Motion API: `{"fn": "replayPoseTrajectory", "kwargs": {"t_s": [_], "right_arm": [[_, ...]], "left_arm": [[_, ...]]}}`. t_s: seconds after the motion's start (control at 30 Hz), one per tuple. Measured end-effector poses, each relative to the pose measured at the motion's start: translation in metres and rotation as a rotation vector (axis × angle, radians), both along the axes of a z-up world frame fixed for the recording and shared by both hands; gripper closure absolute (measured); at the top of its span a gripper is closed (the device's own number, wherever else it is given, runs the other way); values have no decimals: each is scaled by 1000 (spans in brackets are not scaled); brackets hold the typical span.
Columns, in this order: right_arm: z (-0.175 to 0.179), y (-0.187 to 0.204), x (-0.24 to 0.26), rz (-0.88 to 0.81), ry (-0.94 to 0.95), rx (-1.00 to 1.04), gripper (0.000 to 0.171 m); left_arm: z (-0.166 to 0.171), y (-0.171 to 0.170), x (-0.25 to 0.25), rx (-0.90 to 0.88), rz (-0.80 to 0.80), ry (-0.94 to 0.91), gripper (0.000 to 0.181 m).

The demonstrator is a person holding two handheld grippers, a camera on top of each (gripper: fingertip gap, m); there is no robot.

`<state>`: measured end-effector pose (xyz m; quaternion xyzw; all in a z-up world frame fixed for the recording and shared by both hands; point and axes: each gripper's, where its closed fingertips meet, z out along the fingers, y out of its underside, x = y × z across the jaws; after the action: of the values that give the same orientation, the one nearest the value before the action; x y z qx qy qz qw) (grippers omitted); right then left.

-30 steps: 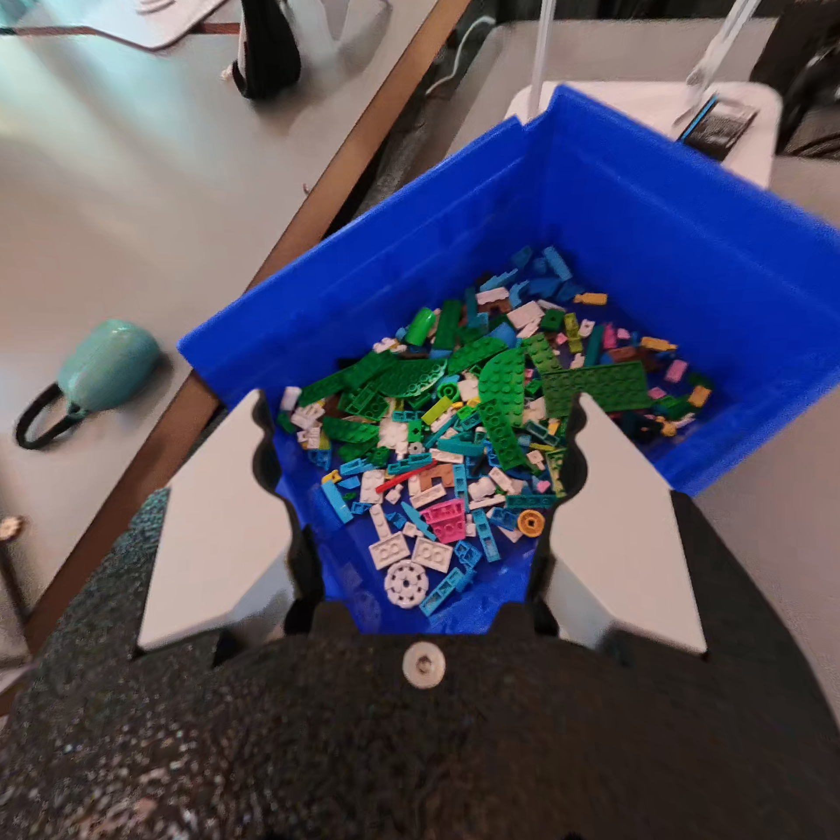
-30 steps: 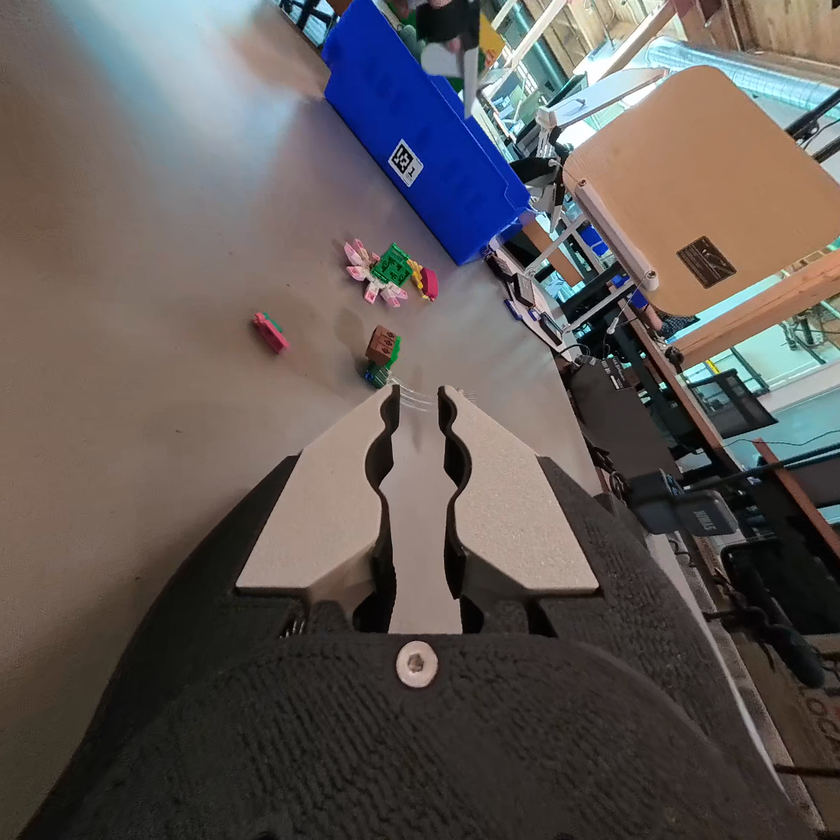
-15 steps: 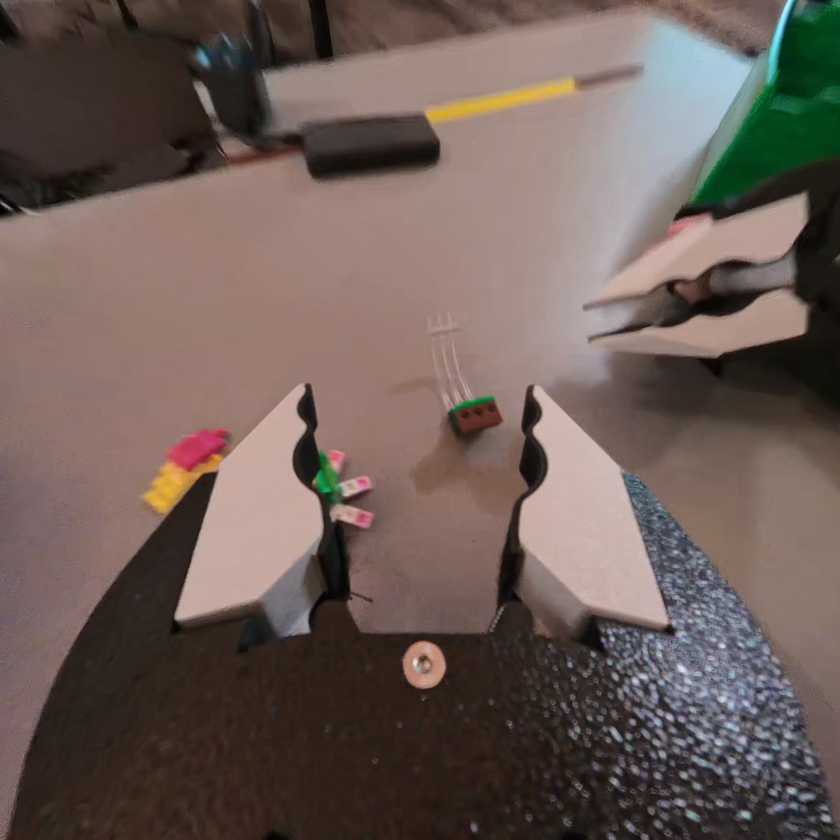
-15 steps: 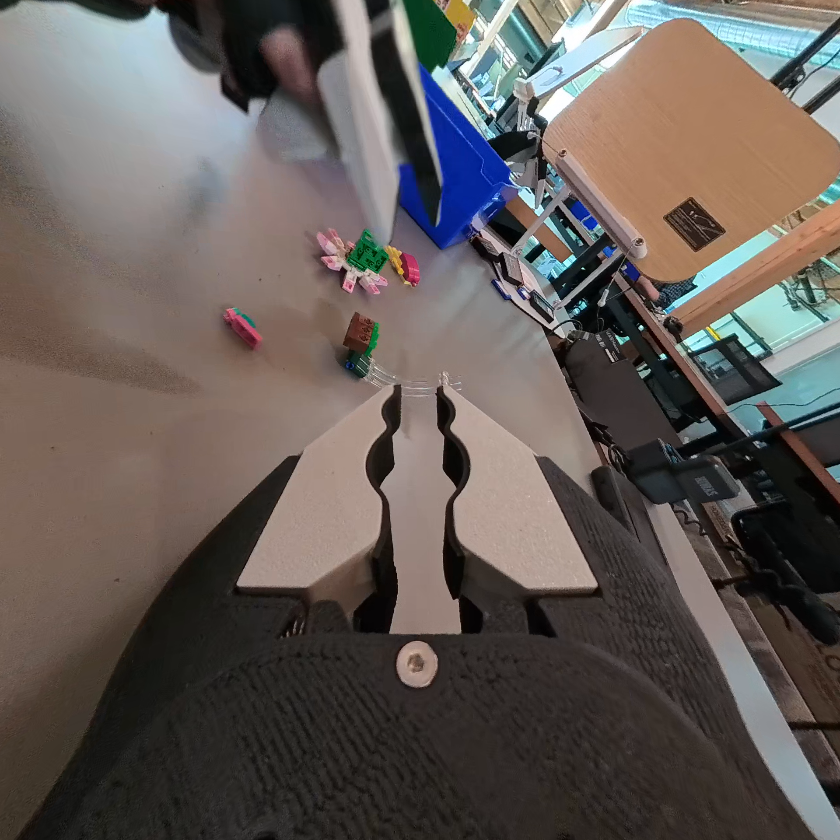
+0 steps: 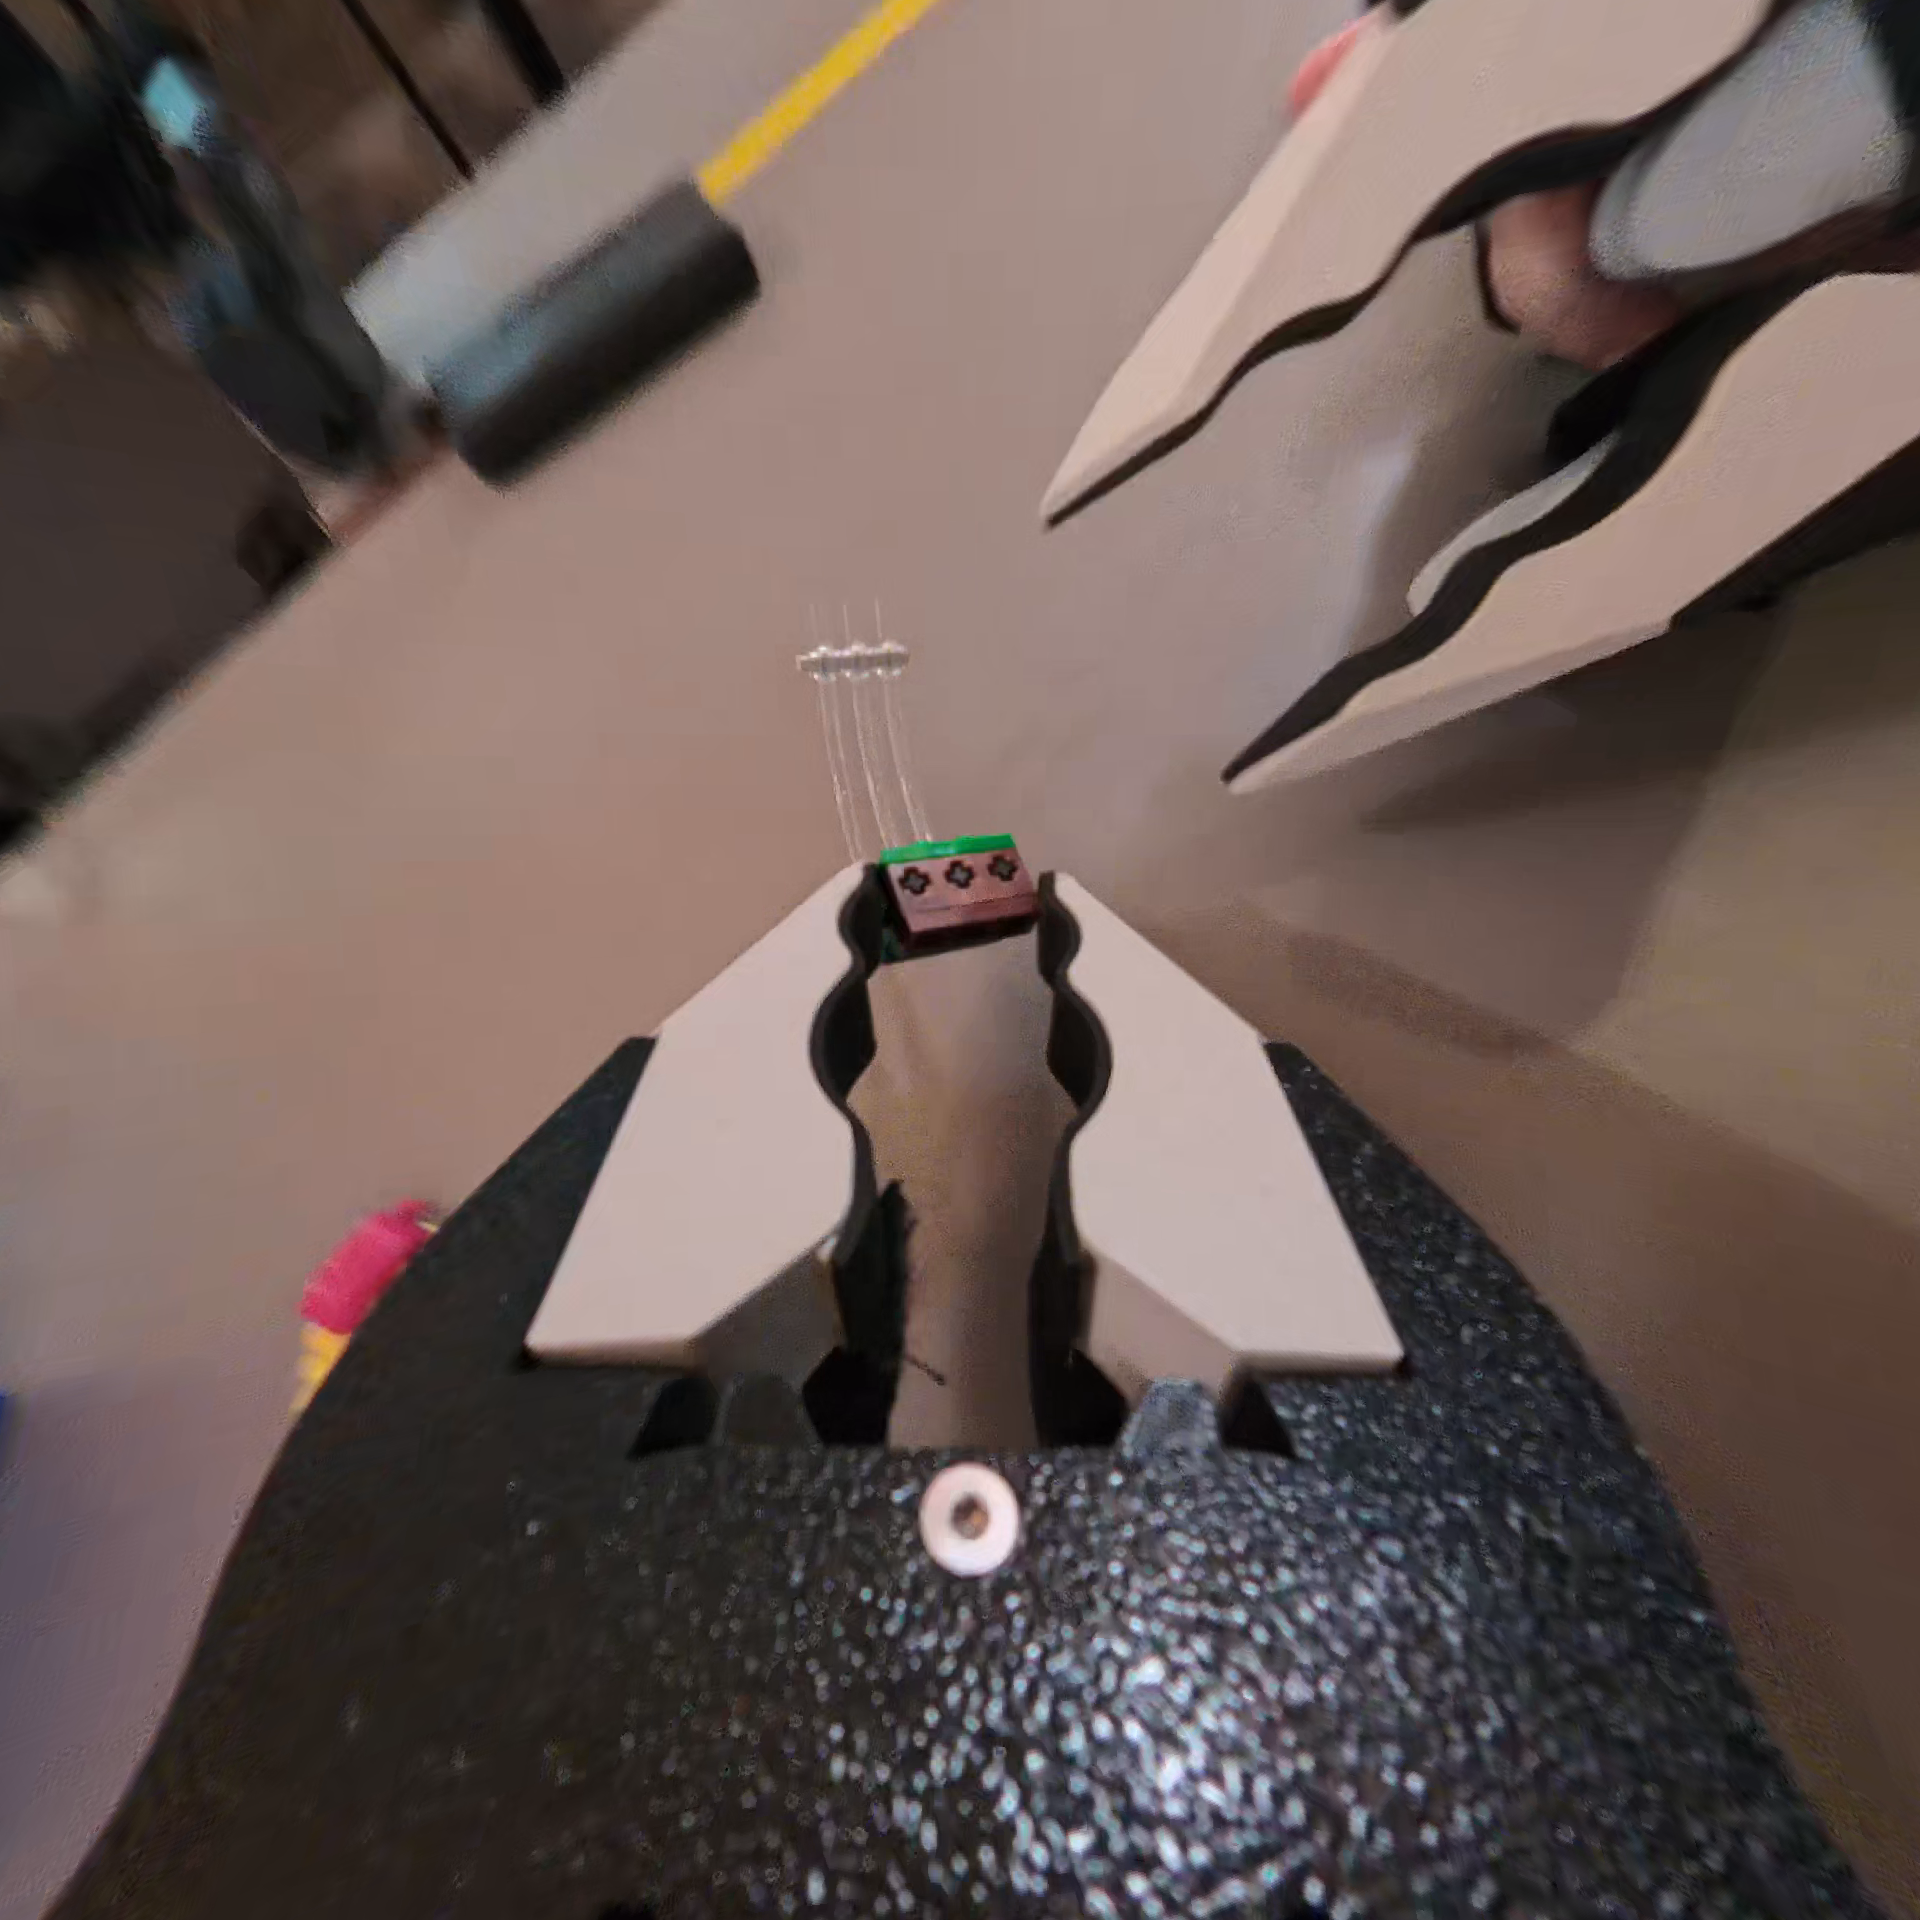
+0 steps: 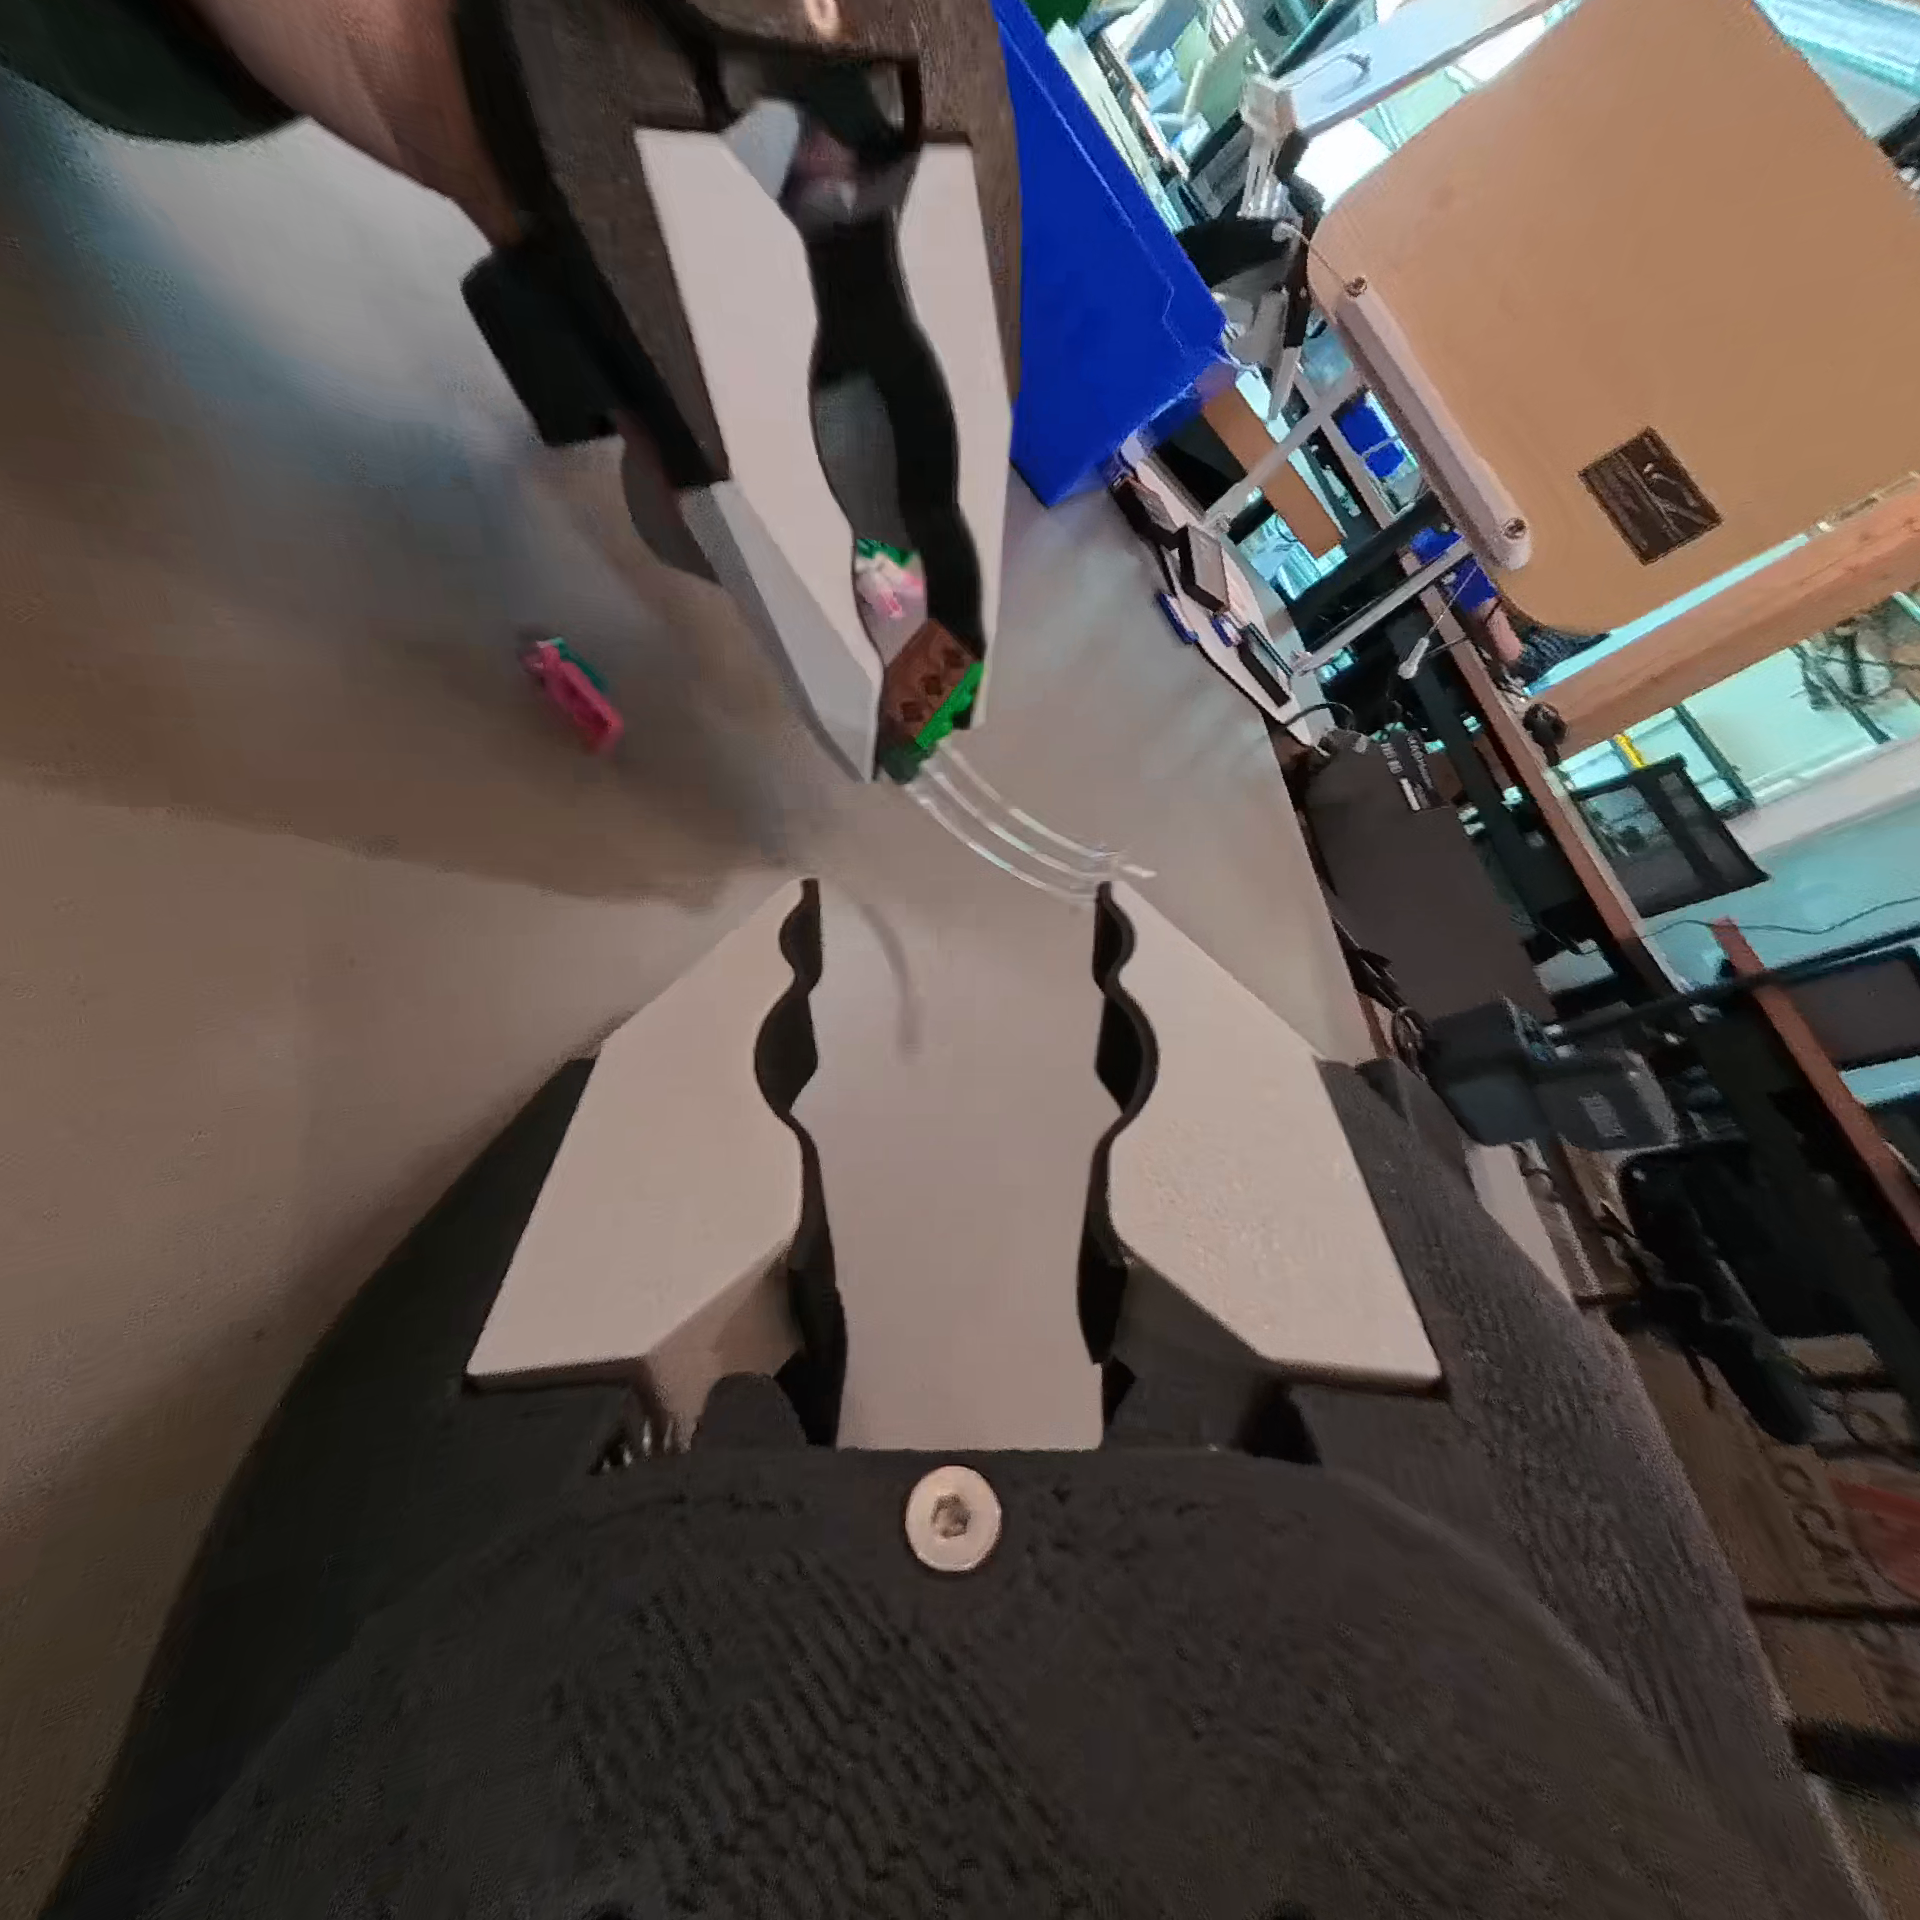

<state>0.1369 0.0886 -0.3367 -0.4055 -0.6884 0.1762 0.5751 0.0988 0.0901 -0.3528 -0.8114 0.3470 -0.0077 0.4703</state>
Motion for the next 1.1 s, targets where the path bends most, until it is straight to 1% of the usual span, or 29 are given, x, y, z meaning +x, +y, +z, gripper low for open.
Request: {"fn": "replayPoseTrajectory", "kwargs": {"t_s": [0.03,0.1,0.17,0.23,0.3,0.37,0.43,0.53,0.57,0.6,0.73,1.0,1.1], "right_arm": [[4,-2,-1,8,26,-64,118],[20,-1,0,4,135,-276,116],[41,3,2,13,284,-606,116],[54,2,2,84,393,-929,118],[59,-7,2,191,422,-1129,126],[64,-12,4,262,442,-1218,147],[65,-12,6,272,450,-1198,162],[65,-18,3,287,433,-1175,161],[63,-17,3,270,434,-1164,167],[62,-15,3,245,433,-1128,169],[59,-4,5,88,420,-885,169],[54,8,9,-73,400,-651,168],[53,12,11,-110,393,-605,168]], "left_arm": [[10,0,3,80,-23,32,154],[27,-2,8,211,-56,57,154],[42,-5,14,307,-83,37,154],[56,-16,30,393,-175,-22,155],[63,-22,40,443,-217,-48,155],[66,-28,49,477,-260,-49,155],[69,-32,54,497,-286,-58,155],[67,-38,63,478,-343,-105,155],[67,-40,65,472,-354,-114,155],[66,-39,65,466,-345,-112,155],[59,-29,61,441,-270,-64,156],[51,-19,59,386,-201,-43,156],[49,-17,60,373,-191,-48,157]]}}
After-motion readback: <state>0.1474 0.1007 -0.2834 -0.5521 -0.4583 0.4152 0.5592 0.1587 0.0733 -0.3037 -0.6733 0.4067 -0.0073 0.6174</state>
